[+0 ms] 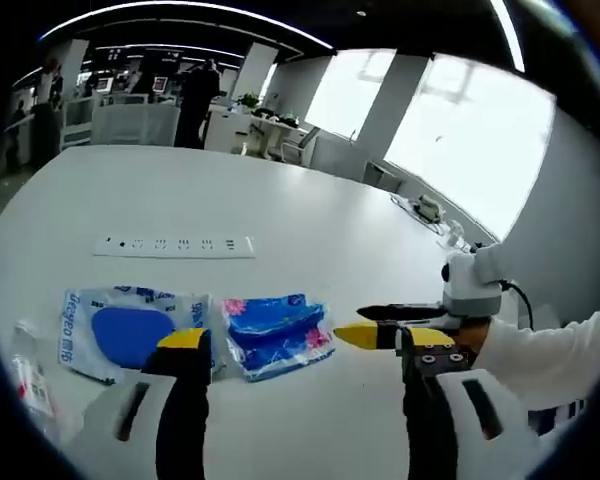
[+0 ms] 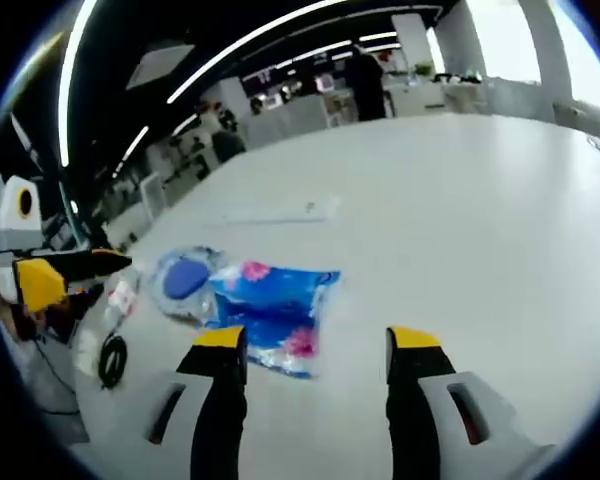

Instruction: Arrange the tabletop items into an orderly group along one side of the table until the central work area is clear of visible clutter.

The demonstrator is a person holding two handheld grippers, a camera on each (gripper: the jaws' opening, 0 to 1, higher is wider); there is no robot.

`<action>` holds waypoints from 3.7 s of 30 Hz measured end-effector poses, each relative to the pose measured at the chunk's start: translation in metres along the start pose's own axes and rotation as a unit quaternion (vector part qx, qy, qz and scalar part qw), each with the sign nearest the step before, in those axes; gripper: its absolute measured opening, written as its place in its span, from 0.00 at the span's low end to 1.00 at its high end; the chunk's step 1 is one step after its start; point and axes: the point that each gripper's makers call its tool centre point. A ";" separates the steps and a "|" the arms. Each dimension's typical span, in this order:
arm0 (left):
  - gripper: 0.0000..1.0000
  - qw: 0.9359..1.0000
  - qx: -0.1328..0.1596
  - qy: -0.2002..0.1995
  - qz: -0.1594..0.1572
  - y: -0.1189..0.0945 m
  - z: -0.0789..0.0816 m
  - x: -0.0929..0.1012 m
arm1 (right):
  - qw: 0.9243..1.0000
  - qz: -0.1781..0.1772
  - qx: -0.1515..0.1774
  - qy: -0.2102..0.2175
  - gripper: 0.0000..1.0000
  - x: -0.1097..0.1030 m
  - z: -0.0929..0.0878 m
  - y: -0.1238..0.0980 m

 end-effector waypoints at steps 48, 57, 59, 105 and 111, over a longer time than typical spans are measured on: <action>0.00 0.983 0.012 -0.096 0.155 -0.176 -0.069 -0.125 | 0.995 0.094 0.014 0.031 0.68 -0.120 -0.045 -0.098; 0.97 0.972 -0.007 -0.121 0.201 -0.180 -0.093 -0.155 | 0.995 0.087 -0.002 0.047 0.71 -0.120 -0.058 -0.099; 1.00 0.972 -0.009 -0.113 0.208 -0.185 -0.096 -0.158 | 0.995 0.086 -0.002 0.049 0.71 -0.120 -0.059 -0.098; 0.99 0.958 -0.028 -0.181 0.219 -0.172 -0.097 -0.216 | 0.993 0.062 0.006 0.104 0.69 -0.119 -0.074 -0.093; 0.97 0.959 -0.061 -0.161 0.226 -0.160 -0.099 -0.228 | 0.992 0.057 0.007 0.110 0.67 -0.115 -0.074 -0.093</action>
Point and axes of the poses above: the point that each gripper's makers call its tool centre point, and the gripper's own axes: y roughly forward along the fingers, x roughly to its right, z roughly out of its top, and after that the axes turned 15 degrees about z, right-handed
